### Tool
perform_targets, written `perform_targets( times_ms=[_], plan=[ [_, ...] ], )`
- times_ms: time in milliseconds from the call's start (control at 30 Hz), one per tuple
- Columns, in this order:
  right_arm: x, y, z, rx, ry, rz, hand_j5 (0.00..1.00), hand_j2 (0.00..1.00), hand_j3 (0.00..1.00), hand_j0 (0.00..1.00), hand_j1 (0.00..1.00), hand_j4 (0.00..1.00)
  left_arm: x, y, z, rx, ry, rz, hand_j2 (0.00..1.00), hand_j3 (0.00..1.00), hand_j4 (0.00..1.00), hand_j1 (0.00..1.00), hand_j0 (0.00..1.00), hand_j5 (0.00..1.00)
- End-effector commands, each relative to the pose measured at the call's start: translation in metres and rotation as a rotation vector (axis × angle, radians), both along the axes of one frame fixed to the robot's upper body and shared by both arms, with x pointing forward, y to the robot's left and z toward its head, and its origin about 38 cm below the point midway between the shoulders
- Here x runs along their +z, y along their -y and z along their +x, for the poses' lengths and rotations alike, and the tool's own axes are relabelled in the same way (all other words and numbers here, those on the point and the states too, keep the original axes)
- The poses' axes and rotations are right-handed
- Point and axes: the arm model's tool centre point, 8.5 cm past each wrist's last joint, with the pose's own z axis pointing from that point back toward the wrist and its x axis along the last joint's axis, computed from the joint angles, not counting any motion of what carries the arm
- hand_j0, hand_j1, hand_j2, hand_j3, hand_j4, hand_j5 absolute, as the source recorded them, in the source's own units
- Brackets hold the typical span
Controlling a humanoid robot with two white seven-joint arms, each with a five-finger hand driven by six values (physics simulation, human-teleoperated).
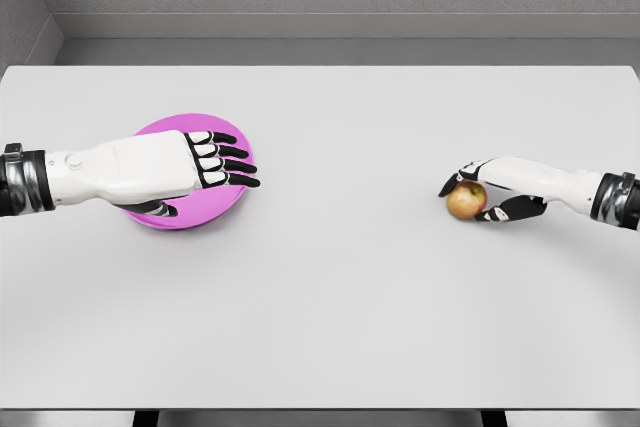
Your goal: Put the apple on the plate with both arms
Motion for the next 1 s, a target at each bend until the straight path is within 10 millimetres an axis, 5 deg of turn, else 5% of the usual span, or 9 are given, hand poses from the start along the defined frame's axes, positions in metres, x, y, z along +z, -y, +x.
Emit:
perform_targets(
  times_ms=[0,400,600,733,800,900,967],
  plan=[
    [0.001,0.001,0.000,-0.005,-0.001,0.007,0.61,0.61,0.61,0.61,0.61,0.61,0.001,0.000,0.000,0.002,-0.002,-0.005,1.00,1.00,1.00,1.00,1.00,1.00],
    [0.008,-0.008,0.006,0.006,0.021,0.027,0.53,0.53,0.53,0.53,0.53,0.53,0.001,0.000,0.000,0.002,-0.002,-0.005,1.00,1.00,1.00,1.00,1.00,1.00],
    [0.023,-0.078,0.008,0.176,0.071,0.073,0.53,0.53,0.53,0.53,0.53,0.53,0.001,0.000,0.000,0.002,-0.002,-0.005,1.00,1.00,1.00,1.00,1.00,1.00],
    [0.044,-0.134,-0.006,0.341,0.132,0.105,0.53,0.53,0.53,0.53,0.53,0.53,0.001,0.000,0.000,0.002,-0.002,-0.005,1.00,1.00,1.00,1.00,1.00,1.00],
    [0.054,-0.147,-0.012,0.384,0.159,0.117,0.54,0.54,0.54,0.54,0.54,0.54,0.001,0.000,0.000,0.002,-0.002,-0.005,1.00,1.00,1.00,1.00,1.00,1.00],
    [0.080,-0.115,0.004,0.295,0.216,0.140,0.54,0.54,0.54,0.54,0.54,0.54,0.001,0.000,0.000,0.002,-0.002,-0.005,1.00,1.00,1.00,1.00,1.00,1.00],
    [0.112,-0.057,0.022,0.140,0.285,0.146,0.65,0.65,0.65,0.65,0.65,0.65,0.001,0.000,0.000,0.002,-0.002,-0.005,1.00,1.00,1.00,1.00,1.00,1.00]
  ],
)
